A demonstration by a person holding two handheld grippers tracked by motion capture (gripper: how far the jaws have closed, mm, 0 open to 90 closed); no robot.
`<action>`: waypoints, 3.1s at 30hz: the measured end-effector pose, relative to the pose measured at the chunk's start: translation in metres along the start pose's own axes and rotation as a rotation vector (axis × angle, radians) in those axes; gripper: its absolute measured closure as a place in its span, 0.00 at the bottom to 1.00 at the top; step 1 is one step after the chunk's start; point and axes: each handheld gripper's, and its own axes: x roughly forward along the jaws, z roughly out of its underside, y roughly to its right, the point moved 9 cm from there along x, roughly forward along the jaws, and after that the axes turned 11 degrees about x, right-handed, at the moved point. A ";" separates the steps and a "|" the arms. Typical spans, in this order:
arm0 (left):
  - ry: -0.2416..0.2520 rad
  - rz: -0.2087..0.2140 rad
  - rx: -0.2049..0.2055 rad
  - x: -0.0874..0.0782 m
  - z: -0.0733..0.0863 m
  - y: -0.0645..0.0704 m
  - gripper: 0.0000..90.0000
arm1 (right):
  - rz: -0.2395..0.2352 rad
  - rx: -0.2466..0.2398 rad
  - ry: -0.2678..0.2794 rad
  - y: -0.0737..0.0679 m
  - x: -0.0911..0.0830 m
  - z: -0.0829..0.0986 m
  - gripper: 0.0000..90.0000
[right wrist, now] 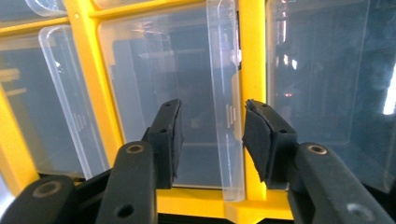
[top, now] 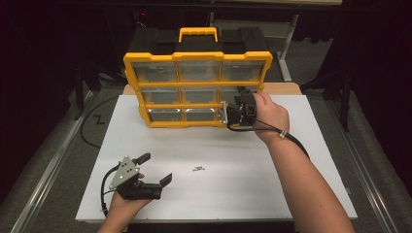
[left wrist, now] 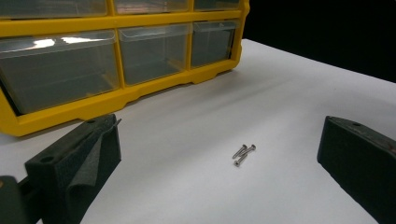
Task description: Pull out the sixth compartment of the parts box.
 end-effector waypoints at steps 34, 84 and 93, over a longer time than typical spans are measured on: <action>0.002 0.010 -0.004 0.000 0.000 0.002 0.00 | 0.083 -0.062 -0.020 0.005 0.006 -0.003 0.87; 0.003 0.028 0.003 0.001 -0.001 0.005 0.00 | 0.057 -0.054 0.003 -0.001 -0.026 0.000 0.87; 0.005 0.029 0.003 0.001 -0.001 0.005 0.00 | 0.050 -0.071 0.013 -0.002 -0.038 0.000 0.87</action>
